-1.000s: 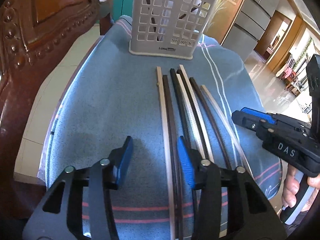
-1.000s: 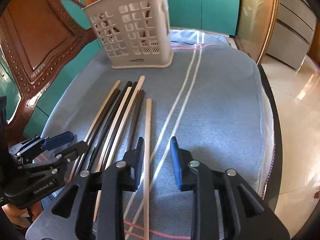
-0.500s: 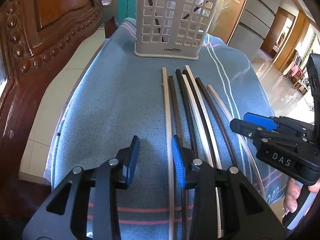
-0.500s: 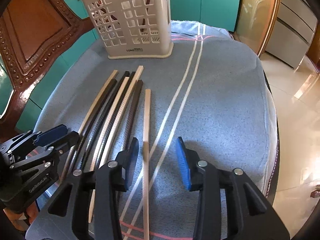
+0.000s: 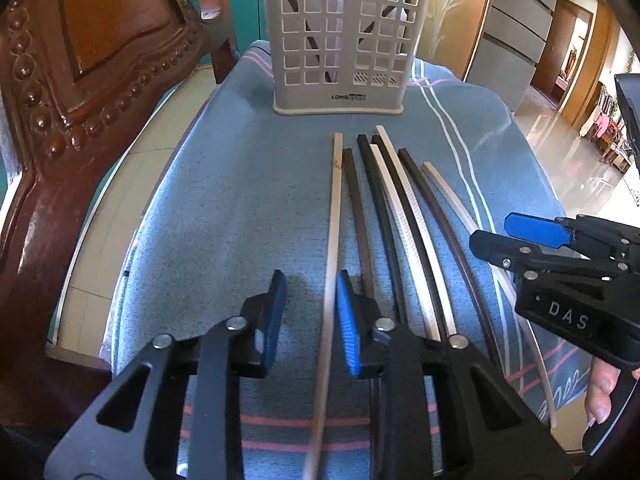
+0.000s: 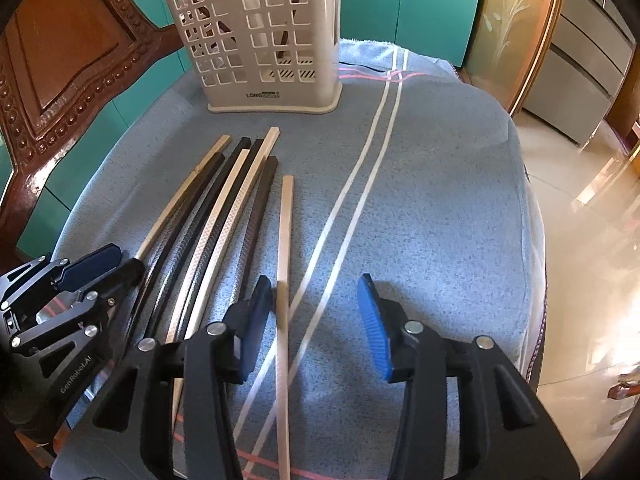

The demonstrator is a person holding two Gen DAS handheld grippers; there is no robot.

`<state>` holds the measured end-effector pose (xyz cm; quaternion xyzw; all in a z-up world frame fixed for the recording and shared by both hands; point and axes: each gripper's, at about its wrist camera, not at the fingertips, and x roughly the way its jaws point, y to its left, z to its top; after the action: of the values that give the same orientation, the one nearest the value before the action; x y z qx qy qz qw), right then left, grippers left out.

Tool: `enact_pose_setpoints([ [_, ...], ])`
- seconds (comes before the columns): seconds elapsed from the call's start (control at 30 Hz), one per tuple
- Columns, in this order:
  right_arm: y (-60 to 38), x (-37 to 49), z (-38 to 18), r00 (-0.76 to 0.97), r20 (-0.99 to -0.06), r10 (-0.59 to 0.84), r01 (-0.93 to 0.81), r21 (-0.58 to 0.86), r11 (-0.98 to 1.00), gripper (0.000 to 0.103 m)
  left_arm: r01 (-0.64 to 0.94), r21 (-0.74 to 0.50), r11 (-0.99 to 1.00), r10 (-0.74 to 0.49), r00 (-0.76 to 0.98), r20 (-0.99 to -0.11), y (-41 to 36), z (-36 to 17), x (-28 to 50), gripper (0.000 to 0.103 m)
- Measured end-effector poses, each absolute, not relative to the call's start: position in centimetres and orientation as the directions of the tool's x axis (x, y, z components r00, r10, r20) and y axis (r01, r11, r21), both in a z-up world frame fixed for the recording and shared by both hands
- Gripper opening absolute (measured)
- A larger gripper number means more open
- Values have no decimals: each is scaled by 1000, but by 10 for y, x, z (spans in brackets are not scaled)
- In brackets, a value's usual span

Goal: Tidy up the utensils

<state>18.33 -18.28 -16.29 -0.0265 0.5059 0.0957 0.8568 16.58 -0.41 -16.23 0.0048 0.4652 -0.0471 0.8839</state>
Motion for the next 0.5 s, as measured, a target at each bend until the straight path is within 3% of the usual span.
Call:
enact_pose_setpoints([
  [0.37,-179,187,-164,482,-870,100,-191,8,982,47,84,-44,996,-83,556,-827,0,-163,165,15],
  [0.4,-179,187,-164,485,-869,100,-189,7,982,44,84,-45,995,-84,556,-827,-1,-164,165,15],
  [0.47,-181,189,-163,490,-865,105,-178,18,984,25,84,-48,995,-86,554,-828,0,-163,163,15],
  [0.5,-184,191,-163,490,-865,105,-162,27,986,21,84,-48,995,-87,554,-828,0,-163,163,15],
])
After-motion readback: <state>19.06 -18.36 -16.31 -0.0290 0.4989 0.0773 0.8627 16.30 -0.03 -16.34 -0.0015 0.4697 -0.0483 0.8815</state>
